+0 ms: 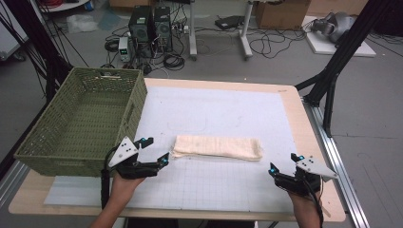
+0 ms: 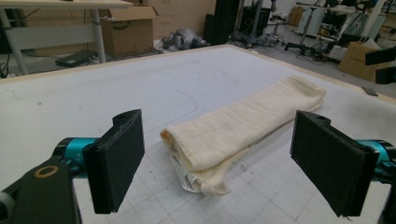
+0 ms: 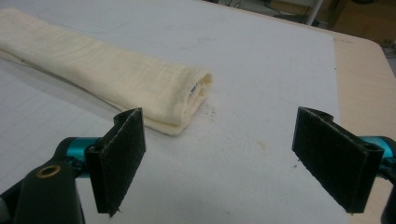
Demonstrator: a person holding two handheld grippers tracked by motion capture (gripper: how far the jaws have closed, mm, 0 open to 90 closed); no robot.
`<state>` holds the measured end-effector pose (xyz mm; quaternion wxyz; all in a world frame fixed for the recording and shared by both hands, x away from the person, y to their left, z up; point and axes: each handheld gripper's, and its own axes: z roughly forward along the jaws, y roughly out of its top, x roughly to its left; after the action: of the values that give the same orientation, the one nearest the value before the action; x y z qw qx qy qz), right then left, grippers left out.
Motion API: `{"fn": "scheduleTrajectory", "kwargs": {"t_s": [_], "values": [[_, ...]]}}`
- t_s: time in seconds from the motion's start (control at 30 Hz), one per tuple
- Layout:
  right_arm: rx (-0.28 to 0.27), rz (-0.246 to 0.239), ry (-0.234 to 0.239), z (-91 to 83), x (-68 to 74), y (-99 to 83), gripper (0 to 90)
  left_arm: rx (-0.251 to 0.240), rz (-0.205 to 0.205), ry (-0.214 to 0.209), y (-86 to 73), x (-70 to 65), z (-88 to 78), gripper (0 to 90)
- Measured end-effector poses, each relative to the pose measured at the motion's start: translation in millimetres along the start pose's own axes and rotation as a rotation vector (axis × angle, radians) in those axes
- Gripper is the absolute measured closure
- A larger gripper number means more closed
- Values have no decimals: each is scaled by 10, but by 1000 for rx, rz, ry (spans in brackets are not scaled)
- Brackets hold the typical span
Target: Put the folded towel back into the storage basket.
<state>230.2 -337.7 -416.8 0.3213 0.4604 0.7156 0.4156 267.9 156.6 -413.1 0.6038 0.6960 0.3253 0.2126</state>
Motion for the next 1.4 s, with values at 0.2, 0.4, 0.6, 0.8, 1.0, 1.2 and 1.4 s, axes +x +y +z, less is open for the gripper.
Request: {"fn": "scheduleTrajectory", "kwargs": {"t_s": [0.2, 0.4, 0.6, 0.8, 1.0, 1.2, 1.4], "values": [[1, -26, 7, -23, 65, 10, 159, -7, -29, -10, 136, 5, 25, 166], [-4, -9, 12, -13, 48, 9, 160, 5, -39, -8, 310, 33, 184, 171], [-7, -8, 15, -12, 43, 10, 160, 69, -55, -22, 392, 57, 420, 184], [-10, -9, 33, -4, 30, 8, 160, 194, -86, -2, 281, 135, 682, 235], [-7, -12, 39, 4, 38, 9, 160, 333, -104, 62, 103, 218, 871, 286], [-12, -7, 35, 1, 21, 10, 160, 417, -107, 72, 4, 207, 971, 335], [-16, -7, 48, -2, 32, 12, 160, 491, -82, 76, -91, 184, 1041, 364]]}}
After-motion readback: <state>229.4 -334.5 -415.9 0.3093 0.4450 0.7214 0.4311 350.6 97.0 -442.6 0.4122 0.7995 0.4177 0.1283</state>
